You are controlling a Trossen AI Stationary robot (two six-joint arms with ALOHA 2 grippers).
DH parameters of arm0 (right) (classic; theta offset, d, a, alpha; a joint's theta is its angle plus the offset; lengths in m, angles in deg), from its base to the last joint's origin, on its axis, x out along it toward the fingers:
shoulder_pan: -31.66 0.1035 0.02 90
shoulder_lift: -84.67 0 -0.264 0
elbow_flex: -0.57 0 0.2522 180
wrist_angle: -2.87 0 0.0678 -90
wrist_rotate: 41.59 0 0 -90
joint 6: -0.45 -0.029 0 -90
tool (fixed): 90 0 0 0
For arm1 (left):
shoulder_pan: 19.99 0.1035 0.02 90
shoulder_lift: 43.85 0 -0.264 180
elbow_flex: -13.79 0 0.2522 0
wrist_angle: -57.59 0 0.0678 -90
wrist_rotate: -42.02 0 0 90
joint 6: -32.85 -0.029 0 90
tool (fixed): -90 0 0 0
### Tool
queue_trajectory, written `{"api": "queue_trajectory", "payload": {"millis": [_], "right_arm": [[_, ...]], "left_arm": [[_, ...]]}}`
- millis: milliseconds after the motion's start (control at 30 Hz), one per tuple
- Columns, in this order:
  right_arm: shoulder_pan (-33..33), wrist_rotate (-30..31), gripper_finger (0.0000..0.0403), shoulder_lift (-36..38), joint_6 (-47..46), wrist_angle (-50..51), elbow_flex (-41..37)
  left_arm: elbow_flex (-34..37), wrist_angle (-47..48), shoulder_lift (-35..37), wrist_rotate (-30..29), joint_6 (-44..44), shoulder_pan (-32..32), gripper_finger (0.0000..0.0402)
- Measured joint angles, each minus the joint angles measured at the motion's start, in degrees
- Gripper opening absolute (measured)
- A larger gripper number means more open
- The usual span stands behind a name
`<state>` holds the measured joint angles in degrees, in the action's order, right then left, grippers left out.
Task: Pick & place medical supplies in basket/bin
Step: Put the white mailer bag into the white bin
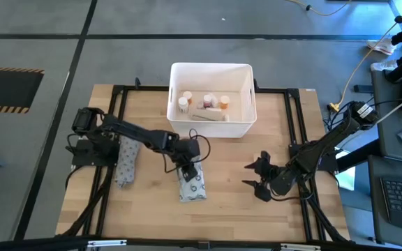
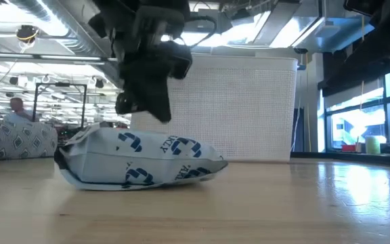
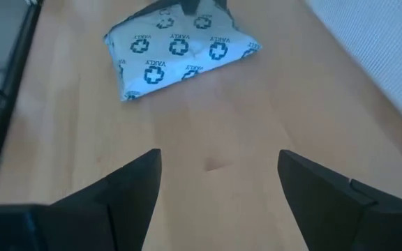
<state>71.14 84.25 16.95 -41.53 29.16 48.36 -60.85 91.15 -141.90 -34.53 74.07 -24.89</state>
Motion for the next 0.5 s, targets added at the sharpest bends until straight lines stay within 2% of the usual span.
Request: {"api": "queue_trajectory", "payload": {"millis": [67,167,367,500], "right_arm": [[-0.36,-1.49,0.0288,0.0,-3.84,-0.08,0.0],[-2.27,-5.01,0.0288,0.0,-10.28,-0.42,0.02],[-7.03,-7.92,0.0288,-0.58,-15.2,-1.67,0.03],[-9.89,-8.55,0.0288,-1.72,-14.76,-5.41,0.04]], "left_arm": [[-1.09,0.09,1.58,1.24,-0.62,0.27,0.0002],[-2.55,4.13,5.16,-0.15,-1.94,-0.36,0.0002],[-2.6,20.53,10.95,-15.19,2.18,-4.85,0.0001],[-2.6,29.08,11.34,-18.8,7.99,-10.26,0.0002]]}}
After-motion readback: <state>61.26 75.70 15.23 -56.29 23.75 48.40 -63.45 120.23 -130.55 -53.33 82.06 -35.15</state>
